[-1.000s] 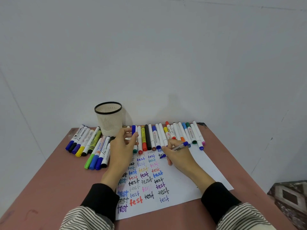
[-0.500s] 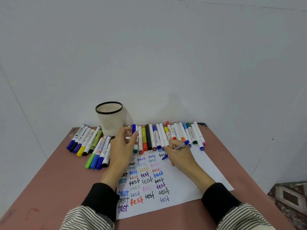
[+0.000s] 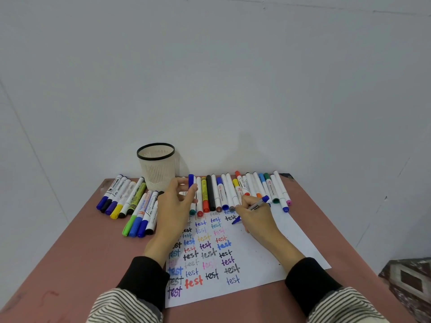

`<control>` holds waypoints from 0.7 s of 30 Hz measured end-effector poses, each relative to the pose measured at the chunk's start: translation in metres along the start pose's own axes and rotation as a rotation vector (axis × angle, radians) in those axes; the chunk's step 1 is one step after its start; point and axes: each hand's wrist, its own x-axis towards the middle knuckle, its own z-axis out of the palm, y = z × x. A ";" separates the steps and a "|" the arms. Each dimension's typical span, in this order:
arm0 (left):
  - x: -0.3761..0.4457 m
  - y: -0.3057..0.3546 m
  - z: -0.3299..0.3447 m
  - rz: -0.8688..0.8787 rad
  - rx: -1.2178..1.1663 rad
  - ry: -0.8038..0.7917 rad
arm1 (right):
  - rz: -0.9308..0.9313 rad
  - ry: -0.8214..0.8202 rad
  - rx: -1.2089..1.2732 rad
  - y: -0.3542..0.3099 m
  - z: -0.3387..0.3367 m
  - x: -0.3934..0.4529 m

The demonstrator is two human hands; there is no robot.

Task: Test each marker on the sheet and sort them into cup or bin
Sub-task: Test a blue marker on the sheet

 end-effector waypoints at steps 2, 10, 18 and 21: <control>0.000 0.001 0.000 -0.002 -0.003 -0.005 | -0.004 -0.003 0.002 0.000 0.000 0.000; -0.001 0.002 0.001 -0.003 -0.003 -0.028 | -0.023 0.038 0.016 0.002 0.000 0.001; -0.003 0.005 -0.002 0.038 0.036 -0.063 | -0.003 0.088 0.078 0.004 -0.001 0.002; -0.004 0.006 -0.002 0.068 0.073 -0.106 | 0.037 0.055 0.272 -0.004 -0.007 0.001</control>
